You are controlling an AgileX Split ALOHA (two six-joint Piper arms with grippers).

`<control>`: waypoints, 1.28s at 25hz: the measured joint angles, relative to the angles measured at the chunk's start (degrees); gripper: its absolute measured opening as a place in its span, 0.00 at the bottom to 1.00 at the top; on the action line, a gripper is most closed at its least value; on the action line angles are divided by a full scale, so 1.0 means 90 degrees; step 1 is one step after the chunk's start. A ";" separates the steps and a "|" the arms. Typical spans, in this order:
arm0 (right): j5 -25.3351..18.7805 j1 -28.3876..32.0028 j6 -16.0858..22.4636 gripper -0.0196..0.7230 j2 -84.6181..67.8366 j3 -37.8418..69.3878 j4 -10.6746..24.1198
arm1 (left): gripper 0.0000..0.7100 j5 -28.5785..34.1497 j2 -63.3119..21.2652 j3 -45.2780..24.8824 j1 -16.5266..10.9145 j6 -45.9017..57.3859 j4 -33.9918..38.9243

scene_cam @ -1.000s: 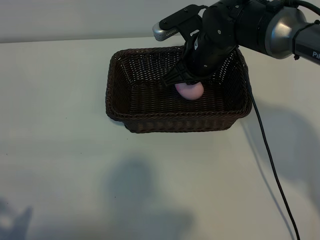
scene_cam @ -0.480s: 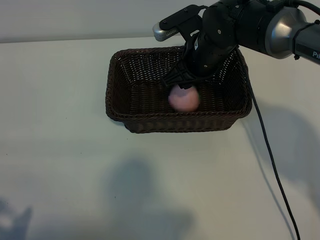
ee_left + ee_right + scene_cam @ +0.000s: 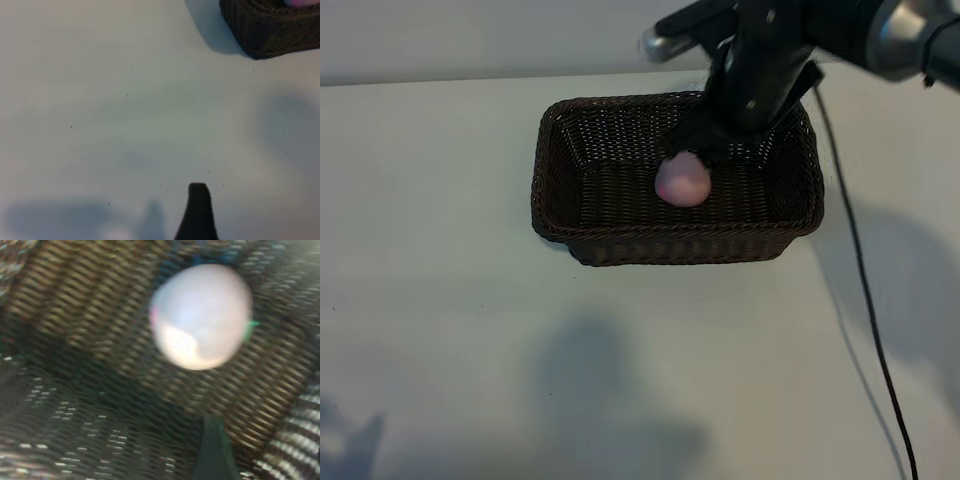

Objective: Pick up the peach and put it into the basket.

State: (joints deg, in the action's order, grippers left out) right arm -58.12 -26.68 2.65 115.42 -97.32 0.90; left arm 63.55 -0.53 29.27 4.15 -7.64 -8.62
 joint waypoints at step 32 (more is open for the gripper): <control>-0.1287 0.4175 -0.0602 0.70 -0.1476 -0.0113 -0.0814 | 0.83 0.0000 0.0000 0.0000 0.0000 0.0020 0.0000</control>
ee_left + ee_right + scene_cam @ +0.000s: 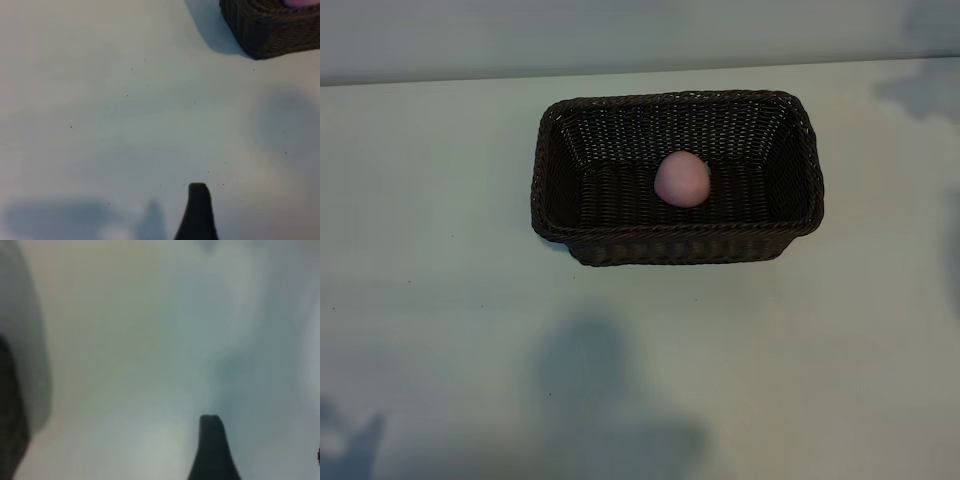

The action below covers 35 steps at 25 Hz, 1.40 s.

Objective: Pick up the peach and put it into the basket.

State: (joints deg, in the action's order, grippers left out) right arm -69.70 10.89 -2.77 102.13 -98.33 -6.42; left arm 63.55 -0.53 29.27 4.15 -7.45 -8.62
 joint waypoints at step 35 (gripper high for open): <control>0.0692 -0.0460 -0.0115 0.70 -0.9920 0.5829 -0.0068 | 0.83 0.0000 0.0000 0.0000 0.0000 -0.0024 0.0000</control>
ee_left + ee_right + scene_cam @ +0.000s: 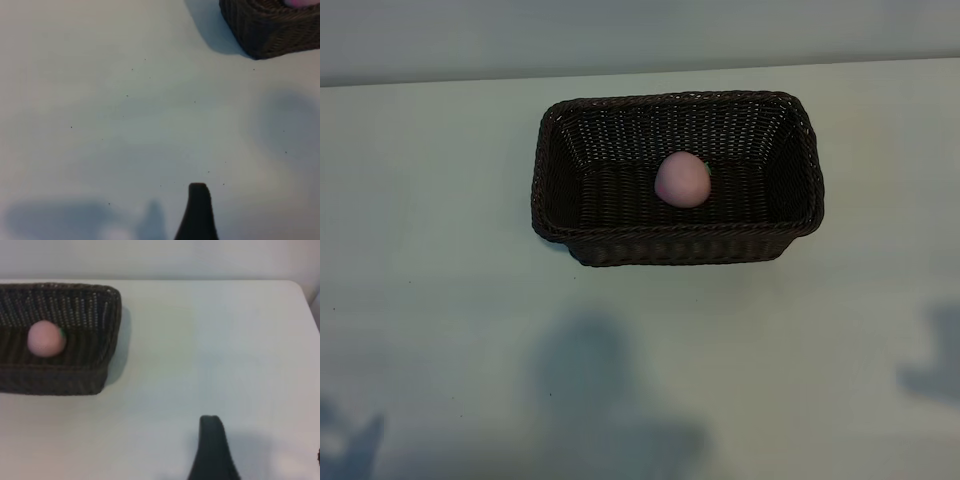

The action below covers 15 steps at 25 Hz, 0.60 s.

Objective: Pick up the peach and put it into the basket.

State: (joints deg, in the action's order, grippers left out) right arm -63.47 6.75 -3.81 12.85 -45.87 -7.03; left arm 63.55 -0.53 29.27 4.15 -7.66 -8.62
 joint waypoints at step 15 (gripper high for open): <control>0.0347 -0.0052 0.0014 0.70 -0.1471 0.1476 0.0411 | 0.83 0.0000 0.0000 0.0000 0.0000 0.0000 0.0000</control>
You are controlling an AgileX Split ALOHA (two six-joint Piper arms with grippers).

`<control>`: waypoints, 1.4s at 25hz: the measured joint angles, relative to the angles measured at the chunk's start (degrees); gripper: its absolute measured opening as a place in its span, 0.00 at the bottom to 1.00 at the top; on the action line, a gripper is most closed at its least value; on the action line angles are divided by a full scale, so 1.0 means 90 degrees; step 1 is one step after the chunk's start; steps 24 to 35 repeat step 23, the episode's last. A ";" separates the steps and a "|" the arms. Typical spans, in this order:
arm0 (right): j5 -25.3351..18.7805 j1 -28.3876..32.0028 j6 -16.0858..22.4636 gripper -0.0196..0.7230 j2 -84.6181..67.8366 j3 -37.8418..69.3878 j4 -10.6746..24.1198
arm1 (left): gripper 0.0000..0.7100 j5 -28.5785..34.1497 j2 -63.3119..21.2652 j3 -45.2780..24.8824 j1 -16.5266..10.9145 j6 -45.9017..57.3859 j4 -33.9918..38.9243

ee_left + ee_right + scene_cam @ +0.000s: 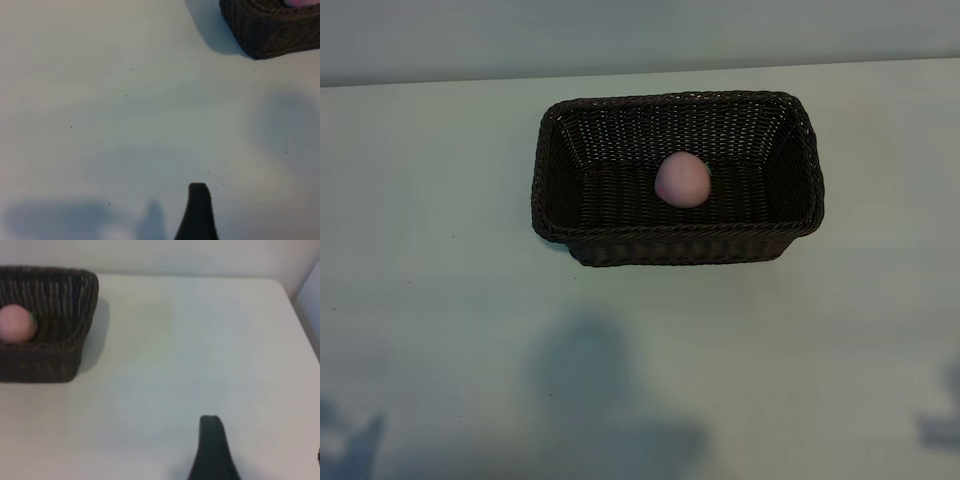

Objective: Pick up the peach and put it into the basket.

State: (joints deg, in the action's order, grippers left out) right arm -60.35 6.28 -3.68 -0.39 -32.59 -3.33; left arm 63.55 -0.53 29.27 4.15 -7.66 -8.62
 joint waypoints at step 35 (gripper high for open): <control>-0.0066 0.0000 0.0005 0.70 0.0000 0.0503 -0.0006 | 0.83 0.0000 0.0000 0.0000 0.0000 0.0012 0.0000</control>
